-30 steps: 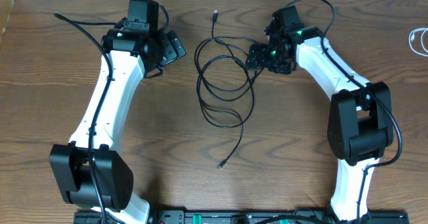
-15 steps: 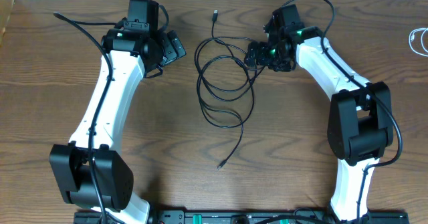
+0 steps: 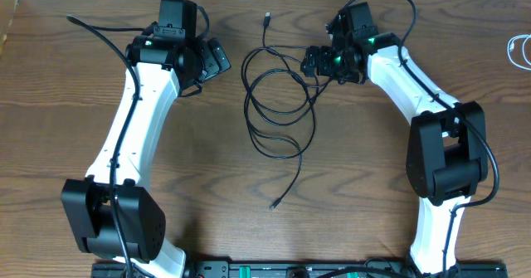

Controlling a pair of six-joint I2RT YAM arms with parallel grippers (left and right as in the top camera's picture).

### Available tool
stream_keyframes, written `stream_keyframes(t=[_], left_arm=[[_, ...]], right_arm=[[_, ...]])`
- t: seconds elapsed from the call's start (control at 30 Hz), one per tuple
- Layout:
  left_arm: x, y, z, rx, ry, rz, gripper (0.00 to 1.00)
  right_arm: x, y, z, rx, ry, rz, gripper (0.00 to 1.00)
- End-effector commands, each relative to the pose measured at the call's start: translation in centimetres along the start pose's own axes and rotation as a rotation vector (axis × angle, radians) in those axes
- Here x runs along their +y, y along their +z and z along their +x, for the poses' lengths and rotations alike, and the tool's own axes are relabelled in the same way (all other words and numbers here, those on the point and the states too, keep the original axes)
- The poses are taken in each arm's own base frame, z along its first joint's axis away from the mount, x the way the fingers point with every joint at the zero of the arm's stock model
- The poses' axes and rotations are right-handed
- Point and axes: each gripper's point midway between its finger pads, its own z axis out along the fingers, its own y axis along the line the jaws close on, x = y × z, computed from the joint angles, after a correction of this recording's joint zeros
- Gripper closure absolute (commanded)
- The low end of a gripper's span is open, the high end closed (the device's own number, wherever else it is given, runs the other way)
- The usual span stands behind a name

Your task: Untangle cables

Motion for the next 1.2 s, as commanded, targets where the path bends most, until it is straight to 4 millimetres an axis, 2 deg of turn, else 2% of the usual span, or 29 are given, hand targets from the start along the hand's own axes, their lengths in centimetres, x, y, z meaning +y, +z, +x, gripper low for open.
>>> stream_keyframes(t=[0.0,0.4,0.5,0.93,1.17], left_arm=[[0.2,-0.2,0.1,-0.002,-0.005,-0.003,0.02],[0.2,-0.2,0.1,-0.002,-0.005,-0.003,0.02],[-0.3,-0.3,-0.6,-0.032,-0.005,0.018,0.02],[-0.3,-0.3,-0.5,-0.029,-0.006,0.018,0.02],[-1.4,-0.3,0.2,0.014,-0.003,0.079,0.02]], right_arm=[[0.7,-0.4,-0.6,-0.015,-0.022,-0.018,0.06],[0.7,-0.4,-0.3,0.001,-0.024,-0.026,0.06],[0.7,-0.4,-0.2,0.003,-0.047,-0.024,0.02],[1.6,-0.4,0.0,0.012,-0.083,-0.058,0.01],[2.3,-1.8,-0.6,-0.017,-0.11,-0.068,0.01]])
